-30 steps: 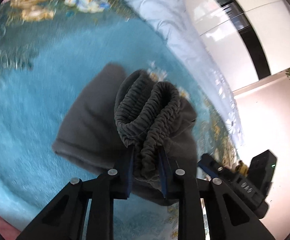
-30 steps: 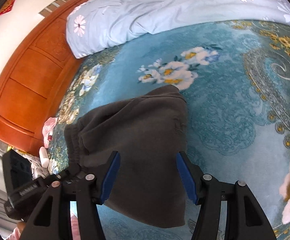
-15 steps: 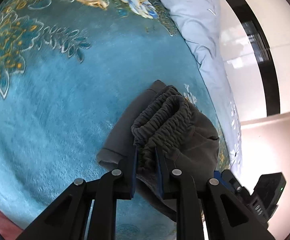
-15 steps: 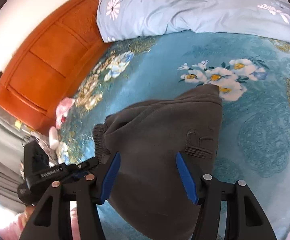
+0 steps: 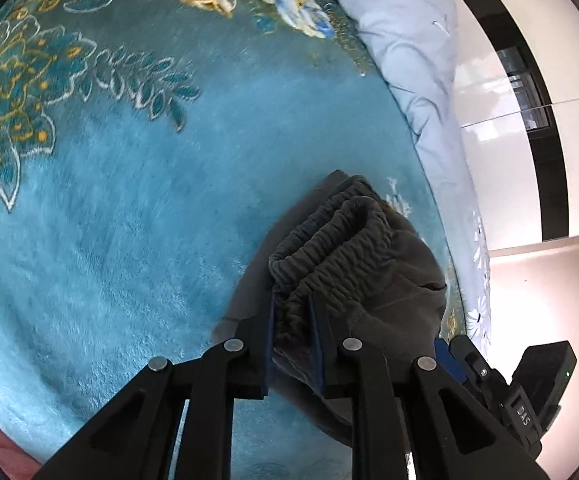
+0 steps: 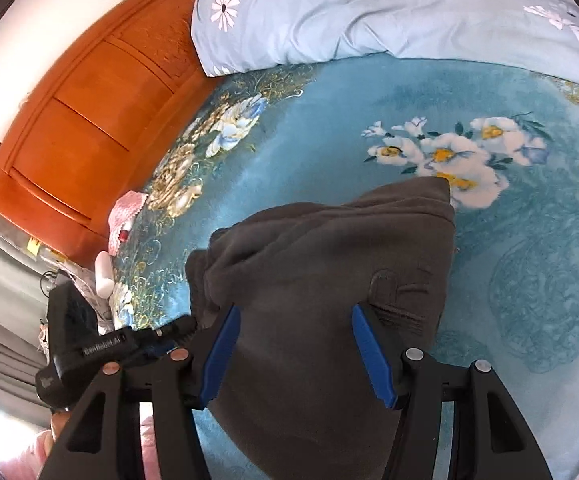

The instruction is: Fold clothes

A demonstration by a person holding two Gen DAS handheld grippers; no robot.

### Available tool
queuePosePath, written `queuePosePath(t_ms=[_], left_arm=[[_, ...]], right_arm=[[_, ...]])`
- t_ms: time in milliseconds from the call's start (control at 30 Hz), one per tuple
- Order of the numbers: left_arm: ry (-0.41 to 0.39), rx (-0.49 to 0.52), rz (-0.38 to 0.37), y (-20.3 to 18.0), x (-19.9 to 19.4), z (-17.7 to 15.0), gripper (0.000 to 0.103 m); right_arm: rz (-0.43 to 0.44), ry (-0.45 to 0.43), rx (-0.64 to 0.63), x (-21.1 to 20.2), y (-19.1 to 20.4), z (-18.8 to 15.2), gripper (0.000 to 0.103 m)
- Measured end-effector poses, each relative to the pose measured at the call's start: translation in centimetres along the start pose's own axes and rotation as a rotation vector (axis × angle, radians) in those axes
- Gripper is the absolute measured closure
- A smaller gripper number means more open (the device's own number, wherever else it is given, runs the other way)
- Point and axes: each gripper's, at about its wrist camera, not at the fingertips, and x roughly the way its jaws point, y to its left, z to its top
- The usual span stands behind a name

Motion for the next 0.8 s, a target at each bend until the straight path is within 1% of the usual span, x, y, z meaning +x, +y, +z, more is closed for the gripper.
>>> queuePosePath(t_ms=[100, 200, 300, 367, 433, 500, 533, 633, 667, 733, 800], left_arm=[[0.018, 0.028, 0.033, -0.7, 0.6, 0.5, 0.085], [0.034, 0.071, 0.070, -1.6, 1.0, 0.9, 0.084], [0.030, 0.073, 0.051, -2.1, 0.0, 1.4, 0.084], [-0.015, 0.086, 0.046, -2.4, -1.5, 1.5, 0.084], [-0.057, 0.132, 0.042, -3.5, -2.8, 1.9, 0.084], [-0.053, 0.198, -0.007, -5.7, -2.8, 2.2, 0.084], [-0.043, 0.236, -0.031, -6.8, -2.6, 2.2, 0.083], [0.006, 0.352, -0.043, -9.2, -1.2, 1.5, 0.083], [0.024, 0.373, -0.026, -9.2, -0.5, 1.5, 0.083], [0.068, 0.394, 0.039, -8.9, 2.3, 1.2, 0.083], [0.107, 0.372, 0.102, -7.7, 3.9, 1.0, 0.083]], right_arm=[[-0.022, 0.038, 0.021, 1.5, -0.6, 0.6, 0.040], [-0.025, 0.065, 0.058, 2.8, -1.4, 1.3, 0.040], [-0.009, 0.078, 0.090, 2.3, -1.7, 1.8, 0.040], [0.018, 0.046, 0.087, 0.5, -1.5, 1.6, 0.040], [0.033, -0.003, 0.056, -1.9, -1.1, 1.1, 0.040], [0.033, -0.022, 0.013, -3.4, -0.6, 0.4, 0.040], [0.027, -0.018, -0.013, -4.0, -0.3, -0.2, 0.040], [0.029, 0.038, -0.073, -4.0, 0.7, -2.5, 0.040], [0.034, 0.057, -0.095, -3.8, 0.9, -3.3, 0.040], [0.003, 0.064, -0.117, -2.9, 0.7, -4.6, 0.040], [-0.001, 0.061, -0.116, -1.7, 0.2, -5.4, 0.040]])
